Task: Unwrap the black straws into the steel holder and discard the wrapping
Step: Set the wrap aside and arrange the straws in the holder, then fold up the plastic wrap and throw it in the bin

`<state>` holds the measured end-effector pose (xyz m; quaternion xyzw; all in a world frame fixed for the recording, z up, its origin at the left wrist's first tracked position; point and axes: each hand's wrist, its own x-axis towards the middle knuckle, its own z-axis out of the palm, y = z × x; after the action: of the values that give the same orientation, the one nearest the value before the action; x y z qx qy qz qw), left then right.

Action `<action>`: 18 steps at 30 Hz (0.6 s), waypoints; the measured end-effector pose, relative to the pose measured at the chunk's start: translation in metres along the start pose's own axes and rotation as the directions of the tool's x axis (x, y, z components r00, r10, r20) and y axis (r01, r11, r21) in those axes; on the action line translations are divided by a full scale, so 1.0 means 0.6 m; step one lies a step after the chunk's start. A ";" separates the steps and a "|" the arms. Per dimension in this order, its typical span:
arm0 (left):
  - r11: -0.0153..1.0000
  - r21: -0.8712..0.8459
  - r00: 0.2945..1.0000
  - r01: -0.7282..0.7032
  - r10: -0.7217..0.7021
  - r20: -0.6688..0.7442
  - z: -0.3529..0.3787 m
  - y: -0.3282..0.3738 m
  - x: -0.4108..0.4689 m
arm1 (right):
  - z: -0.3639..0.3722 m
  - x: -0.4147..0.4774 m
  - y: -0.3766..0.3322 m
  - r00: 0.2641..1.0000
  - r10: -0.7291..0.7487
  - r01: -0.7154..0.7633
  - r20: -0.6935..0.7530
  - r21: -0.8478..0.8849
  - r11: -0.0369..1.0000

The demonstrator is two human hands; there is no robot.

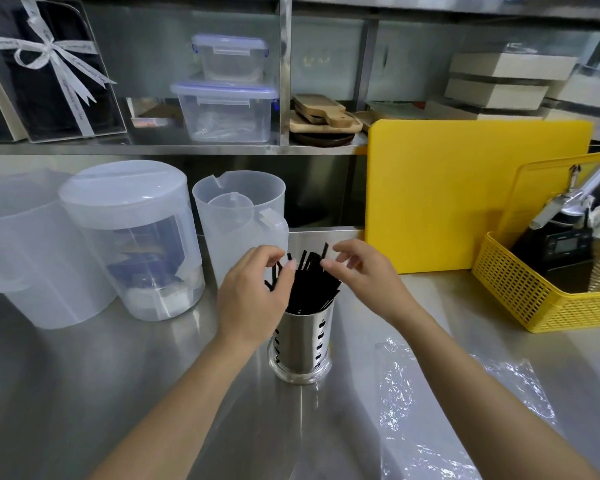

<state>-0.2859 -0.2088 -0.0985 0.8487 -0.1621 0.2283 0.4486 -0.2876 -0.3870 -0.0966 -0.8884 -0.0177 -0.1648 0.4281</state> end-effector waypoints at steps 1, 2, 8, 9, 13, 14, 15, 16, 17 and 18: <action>0.999 0.010 0.999 -0.034 0.034 0.004 0.001 0.011 -0.006 | -0.008 -0.004 0.006 1.000 0.006 -0.006 -0.010 0.026 1.000; 0.998 0.018 0.998 -0.066 0.065 0.009 0.003 0.022 -0.012 | -0.018 -0.010 0.013 1.000 0.007 -0.007 -0.018 0.023 1.000; 0.965 0.027 0.961 -0.260 0.256 0.109 0.058 0.081 -0.073 | -0.089 -0.083 0.069 0.993 0.068 -0.075 -0.092 -0.073 0.995; 0.959 0.026 0.950 -0.282 0.276 0.148 0.073 0.088 -0.088 | -0.102 -0.101 0.083 0.991 0.094 -0.105 -0.100 -0.109 0.989; 0.954 0.033 0.887 -0.298 0.264 0.379 0.142 0.097 -0.157 | -0.151 -0.178 0.146 0.963 0.227 -0.256 -0.142 -0.237 0.937; 0.956 0.047 0.866 -0.289 0.240 0.438 0.159 0.095 -0.174 | -0.162 -0.199 0.161 0.951 0.267 -0.300 -0.156 -0.256 0.919; 0.961 0.061 0.841 -0.268 0.203 0.502 0.176 0.090 -0.190 | -0.172 -0.219 0.176 0.936 0.307 -0.343 -0.170 -0.264 0.901; 0.967 0.076 0.810 -0.241 0.158 0.564 0.192 0.085 -0.206 | -0.182 -0.240 0.190 0.920 0.346 -0.385 -0.184 -0.270 0.883; 0.972 0.093 0.780 -0.216 0.114 0.615 0.208 0.078 -0.220 | -0.191 -0.261 0.204 0.903 0.382 -0.424 -0.195 -0.279 0.862; 0.974 0.113 0.756 -0.196 0.077 0.650 0.222 0.070 -0.233 | -0.199 -0.281 0.217 0.885 0.420 -0.464 -0.203 -0.295 0.835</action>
<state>-0.3918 -0.3332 -0.2098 0.8970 -0.3468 -0.0299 0.2724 -0.4576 -0.5421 -0.1776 -0.9153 0.2443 -0.1194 0.2971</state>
